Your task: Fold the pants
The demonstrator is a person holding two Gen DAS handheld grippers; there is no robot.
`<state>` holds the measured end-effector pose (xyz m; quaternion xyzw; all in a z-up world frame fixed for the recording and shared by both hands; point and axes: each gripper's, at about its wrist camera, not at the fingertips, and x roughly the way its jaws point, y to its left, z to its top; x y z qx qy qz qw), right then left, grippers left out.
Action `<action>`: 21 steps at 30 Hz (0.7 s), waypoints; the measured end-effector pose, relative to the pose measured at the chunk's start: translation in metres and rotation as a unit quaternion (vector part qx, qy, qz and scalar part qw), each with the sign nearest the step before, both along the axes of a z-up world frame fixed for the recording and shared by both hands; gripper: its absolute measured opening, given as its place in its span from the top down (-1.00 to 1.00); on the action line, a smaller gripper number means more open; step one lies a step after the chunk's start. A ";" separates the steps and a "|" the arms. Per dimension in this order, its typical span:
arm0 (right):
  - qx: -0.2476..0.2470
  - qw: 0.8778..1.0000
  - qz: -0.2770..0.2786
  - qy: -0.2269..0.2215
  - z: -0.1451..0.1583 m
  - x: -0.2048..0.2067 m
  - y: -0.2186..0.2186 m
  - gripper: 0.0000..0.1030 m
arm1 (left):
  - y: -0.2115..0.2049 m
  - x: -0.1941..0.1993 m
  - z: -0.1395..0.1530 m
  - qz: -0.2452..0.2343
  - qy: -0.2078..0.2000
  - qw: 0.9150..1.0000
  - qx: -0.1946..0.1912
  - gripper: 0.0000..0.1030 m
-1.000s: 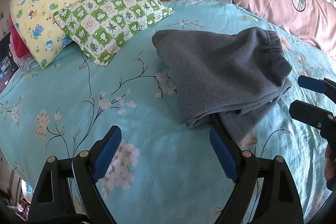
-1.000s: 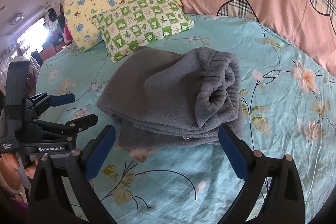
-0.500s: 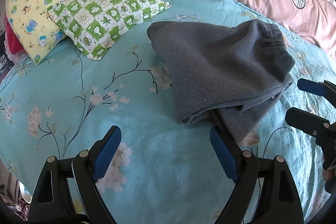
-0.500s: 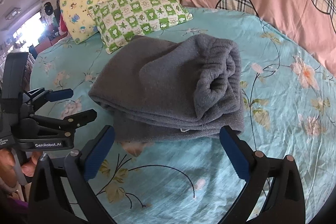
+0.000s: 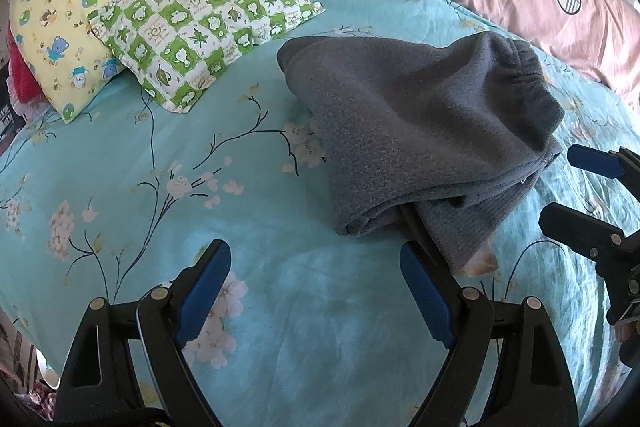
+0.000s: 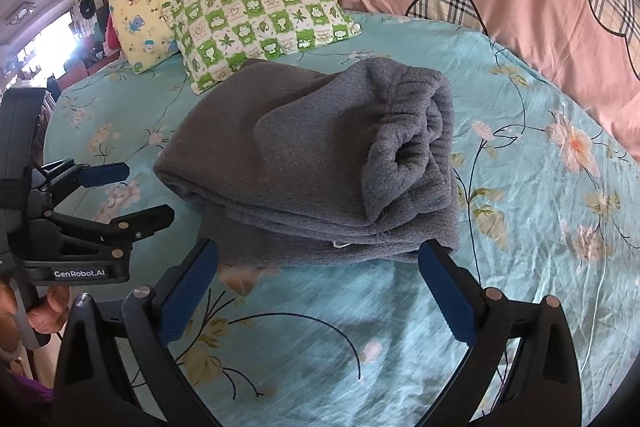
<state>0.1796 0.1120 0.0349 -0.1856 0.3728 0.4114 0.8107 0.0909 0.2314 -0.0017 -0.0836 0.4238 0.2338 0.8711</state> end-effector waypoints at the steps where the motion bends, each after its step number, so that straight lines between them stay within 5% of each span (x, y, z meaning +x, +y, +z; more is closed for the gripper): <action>1: 0.000 1.000 0.000 -0.001 0.000 0.000 0.000 -0.94 | 0.000 0.000 0.000 -0.001 0.000 1.000 0.000 -0.69; 21: 0.003 1.000 0.003 -0.007 0.002 -0.001 0.003 -0.94 | -0.002 0.002 0.001 -0.004 -0.001 1.000 0.008 -0.70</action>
